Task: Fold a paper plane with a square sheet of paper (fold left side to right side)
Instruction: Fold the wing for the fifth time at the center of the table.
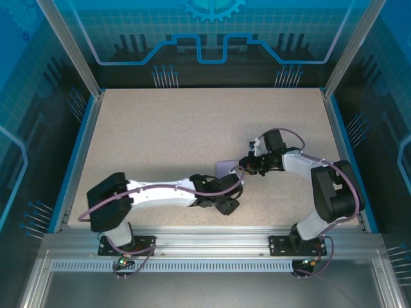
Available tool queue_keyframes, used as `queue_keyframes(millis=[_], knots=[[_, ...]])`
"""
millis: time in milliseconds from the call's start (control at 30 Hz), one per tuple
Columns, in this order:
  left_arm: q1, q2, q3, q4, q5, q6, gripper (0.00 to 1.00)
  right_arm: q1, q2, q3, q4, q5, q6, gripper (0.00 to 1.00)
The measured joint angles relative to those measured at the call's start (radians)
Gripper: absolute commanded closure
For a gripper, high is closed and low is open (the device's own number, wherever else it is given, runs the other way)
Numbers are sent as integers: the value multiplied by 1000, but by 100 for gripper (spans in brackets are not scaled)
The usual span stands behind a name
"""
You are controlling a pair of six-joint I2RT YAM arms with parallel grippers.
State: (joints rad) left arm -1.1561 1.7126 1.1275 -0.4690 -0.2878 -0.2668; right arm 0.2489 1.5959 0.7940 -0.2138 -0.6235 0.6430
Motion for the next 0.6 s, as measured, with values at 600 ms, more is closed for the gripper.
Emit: queue_keyframes(millis=[600], knots=[[-15, 206, 158, -171, -208, -76, 56, 0, 22, 8, -7, 8, 5, 100]])
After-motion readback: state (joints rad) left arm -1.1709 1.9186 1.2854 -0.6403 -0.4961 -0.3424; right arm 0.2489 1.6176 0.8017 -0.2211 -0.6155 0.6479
